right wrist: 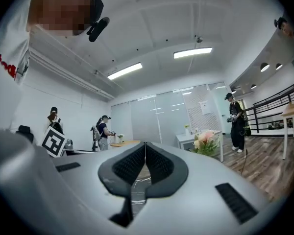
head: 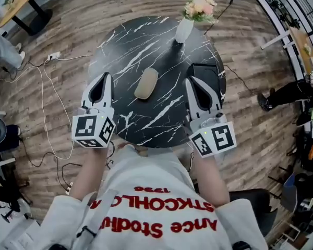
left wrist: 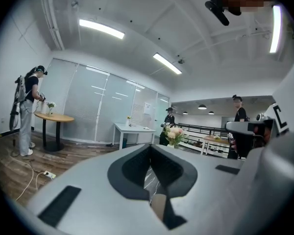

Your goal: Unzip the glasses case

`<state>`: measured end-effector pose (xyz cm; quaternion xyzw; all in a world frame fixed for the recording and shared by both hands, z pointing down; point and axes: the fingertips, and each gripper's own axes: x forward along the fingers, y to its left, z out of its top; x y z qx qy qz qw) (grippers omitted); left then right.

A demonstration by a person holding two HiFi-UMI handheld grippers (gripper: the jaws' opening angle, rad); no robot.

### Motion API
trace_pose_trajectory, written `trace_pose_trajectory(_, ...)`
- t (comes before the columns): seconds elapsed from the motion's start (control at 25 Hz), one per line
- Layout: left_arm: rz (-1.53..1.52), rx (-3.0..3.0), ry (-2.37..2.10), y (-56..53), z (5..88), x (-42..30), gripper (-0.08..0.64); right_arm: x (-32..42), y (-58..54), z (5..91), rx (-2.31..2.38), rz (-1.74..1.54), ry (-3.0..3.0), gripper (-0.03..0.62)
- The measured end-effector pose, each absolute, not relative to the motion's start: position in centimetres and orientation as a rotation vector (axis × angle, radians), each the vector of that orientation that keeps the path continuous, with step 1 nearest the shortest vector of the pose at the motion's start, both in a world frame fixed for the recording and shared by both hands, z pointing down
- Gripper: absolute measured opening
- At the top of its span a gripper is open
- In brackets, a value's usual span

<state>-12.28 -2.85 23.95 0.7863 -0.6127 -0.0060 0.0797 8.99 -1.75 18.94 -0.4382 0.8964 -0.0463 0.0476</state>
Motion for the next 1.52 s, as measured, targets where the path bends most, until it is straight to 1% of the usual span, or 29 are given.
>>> trace_pose_trajectory(0.28, 0.066, 2.29, -1.85, -6.9, 26.6, -10.5, 0.006, 10.8, -7.2, 20.9, -1.218, -0.174, 2.825, 0.015)
trace_pose_trajectory(0.52, 0.155, 2.324, -1.733, -10.1, 29.3, -9.1, 0.008, 11.0, -10.2, 23.0, -1.284, -0.241, 2.811, 0.015)
trace_pose_trajectory(0.68, 0.268, 2.38, -1.61, -12.3, 31.6, -8.4, 0.006, 10.8, -11.7, 23.8, -1.383, -0.261, 2.774, 0.015)
trace_pose_trajectory(0.88, 0.276, 2.4, -1.482, -14.1, 34.0, -8.5, 0.006, 9.3, -13.1, 26.1, -1.45, -0.293, 2.781, 0.015)
trace_pose_trajectory(1.28, 0.372, 2.378, -1.305, -16.0, 40.2, -7.2, 0.006, 7.8, -15.0, 33.9, -1.447, -0.454, 2.94, 0.015)
trace_pose_trajectory(1.52, 0.47, 2.401, -1.177, -16.2, 44.0, -4.3, 0.006, 5.9, -15.6, 42.9, -1.254, -0.74, 3.145, 0.015)
